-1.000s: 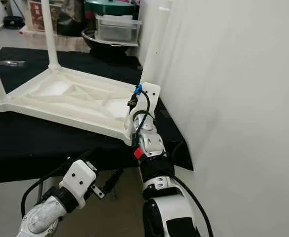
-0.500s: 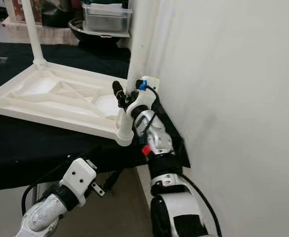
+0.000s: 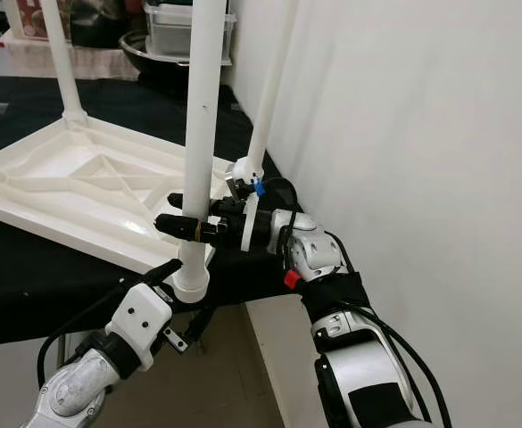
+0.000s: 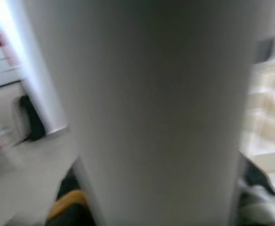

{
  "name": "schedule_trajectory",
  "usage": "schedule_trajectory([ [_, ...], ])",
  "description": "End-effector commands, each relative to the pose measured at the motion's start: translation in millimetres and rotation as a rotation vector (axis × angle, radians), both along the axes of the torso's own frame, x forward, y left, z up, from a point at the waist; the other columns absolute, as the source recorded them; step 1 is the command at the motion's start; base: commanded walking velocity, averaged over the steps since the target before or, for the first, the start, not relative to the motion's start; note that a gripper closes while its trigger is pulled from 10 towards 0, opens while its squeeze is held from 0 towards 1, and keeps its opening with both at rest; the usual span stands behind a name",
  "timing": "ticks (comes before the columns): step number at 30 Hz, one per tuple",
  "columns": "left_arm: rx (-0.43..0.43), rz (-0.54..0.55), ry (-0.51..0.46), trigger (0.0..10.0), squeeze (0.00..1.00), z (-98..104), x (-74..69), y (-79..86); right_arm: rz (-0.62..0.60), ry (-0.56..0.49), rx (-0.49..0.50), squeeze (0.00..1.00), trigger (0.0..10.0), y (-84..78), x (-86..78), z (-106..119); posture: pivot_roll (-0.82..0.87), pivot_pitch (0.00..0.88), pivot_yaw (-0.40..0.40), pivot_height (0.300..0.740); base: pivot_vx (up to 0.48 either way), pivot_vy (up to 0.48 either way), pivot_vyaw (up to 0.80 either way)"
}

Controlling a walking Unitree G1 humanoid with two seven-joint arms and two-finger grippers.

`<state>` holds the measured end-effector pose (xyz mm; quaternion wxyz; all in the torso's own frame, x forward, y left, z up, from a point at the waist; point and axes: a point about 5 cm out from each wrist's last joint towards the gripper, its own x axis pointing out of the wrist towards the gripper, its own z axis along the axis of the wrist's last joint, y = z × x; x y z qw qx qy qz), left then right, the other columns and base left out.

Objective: Building children table

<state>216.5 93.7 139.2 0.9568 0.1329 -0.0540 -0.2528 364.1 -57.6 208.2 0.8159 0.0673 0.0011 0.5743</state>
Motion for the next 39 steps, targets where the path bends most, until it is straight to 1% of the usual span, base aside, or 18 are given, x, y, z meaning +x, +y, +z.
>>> schedule_trajectory([
  [1, 0.022, -0.004, 0.02, 10.0, 0.0, -6, -0.1, -1.1, -0.111, -0.017, -0.027, 0.0, 0.0, 0.4, 7.5, 2, 0.12, 0.0, -0.147, 0.74, 0.0, 0.0, 0.0],
  [2, 0.021, -0.004, 0.021, 10.0, 0.0, -6, -0.2, -1.2, -0.203, -0.006, -0.03, 0.0, 0.0, 0.2, 12.7, 1, 0.12, 0.0, -0.146, 0.74, 0.0, 0.0, 0.0],
  [6, 0.02, -0.003, 0.021, 10.0, 0.0, -5, 0.1, -1.3, -0.41, 0.035, -0.03, 0.0, 0.0, -8.2, 23.0, -2, 0.12, 0.0, -0.147, 0.74, 0.0, 0.0, 0.0],
  [9, 0.02, -0.002, 0.021, 10.0, 0.0, -6, 0.4, -1.3, -0.496, 0.062, -0.025, 0.0, 0.0, -13.9, 26.3, -5, 0.12, 0.0, -0.148, 0.74, 0.0, 0.0, 0.0],
  [11, 0.02, -0.002, 0.021, 10.0, 0.0, -6, 1.0, -1.2, -0.691, 0.101, -0.044, 0.0, 0.0, -25.9, 31.9, -10, 0.11, 0.0, -0.145, 0.74, 0.0, 0.0, 0.0],
  [12, 0.02, -0.002, 0.021, 10.0, 0.0, -6, 1.0, -1.2, -0.691, 0.101, -0.044, 0.0, 0.0, -25.9, 31.9, -10, 0.11, 0.0, -0.145, 0.74, 0.0, 0.0, 0.0],
  [16, 0.02, -0.004, 0.02, 10.0, 0.0, -6, 1.7, -1.3, -1.134, 0.194, -0.066, 0.0, 0.0, -41.7, 31.0, -23, 0.11, 0.0, -0.146, 0.74, 0.0, 0.0, 0.0],
  [19, 0.021, -0.005, 0.02, 10.0, 0.0, -6, 1.8, -1.5, -1.21, 0.235, -0.061, 0.0, 0.0, -41.1, 26.5, -28, 0.11, 0.0, -0.144, 0.74, 0.0, 0.0, 0.0],
  [20, 0.025, -0.009, 0.022, 10.0, 0.0, -7, 0.9, -2.4, -1.279, 0.277, -0.054, 0.0, 0.0, -33.4, 18.8, -34, 0.11, 0.0, -0.147, 0.74, 0.0, 0.0, 0.0],
  [22, 0.026, -0.01, 0.023, 10.0, 0.0, -8, 0.5, -2.5, -1.288, 0.275, -0.053, 0.0, 0.0, -30.6, 16.9, -34, 0.11, 0.0, -0.146, 0.74, 0.0, 0.0, 0.0],
  [23, 0.027, -0.01, 0.022, 10.0, 0.0, -8, 0.1, -2.4, -1.266, 0.28, -0.024, 0.0, 10.0, -25.5, 15.9, -35, 0.12, 0.0, -0.147, 0.74, 0.0, 0.0, 0.0],
  [25, 0.029, -0.009, 0.021, 10.0, 0.0, -8, -0.2, -2.3, -1.237, 0.288, 0.012, 0.0, 10.0, -20.4, 15.2, -35, 0.12, 0.0, -0.148, 0.74, 0.0, 0.0, 0.0],
  [26, 0.03, -0.009, 0.021, 10.0, 0.0, -8, -0.4, -2.1, -1.222, 0.283, 0.026, 1.0, 10.0, -18.1, 15.1, -34, 0.12, 0.0, -0.148, 0.74, 0.0, 0.0, 0.0],
  [29, 0.03, -0.014, 0.024, 10.0, 0.0, -9, -1.8, -3.0, -1.081, 0.234, 0.112, 1.0, 10.0, -5.6, 12.8, -28, 0.11, 0.0, -0.15, 0.74, 0.0, 0.0, 0.0],
  [34, 0.03, -0.019, 0.026, 10.0, 0.0, -10, -2.7, -4.2, -1.085, 0.194, 0.131, 1.0, 10.0, -6.8, 11.3, -25, 0.12, 0.0, -0.148, 0.74, 0.0, 0.0, 0.0],
  [35, 0.03, -0.019, 0.026, 10.0, 0.0, -10, -3.0, -4.3, -1.025, 0.178, 0.138, 0.0, 10.0, -6.2, 8.7, -26, 0.12, 0.0, -0.148, 0.74, 0.0, 0.0, 0.0],
  [38, 0.03, -0.018, 0.027, 10.0, 0.0, -10, -3.0, -4.1, -0.97, 0.172, 0.136, 0.0, 10.0, -3.9, 2.9, -26, 0.12, 0.0, -0.148, 0.74, 0.0, 0.0, 0.0],
  [39, 0.03, -0.017, 0.028, 10.0, 0.0, -10, -3.5, -3.4, -0.855, 0.163, 0.091, 0.0, 10.0, -6.2, -4.1, -33, 0.11, 0.0, -0.146, 0.74, 0.0, 0.0, 0.0],
])
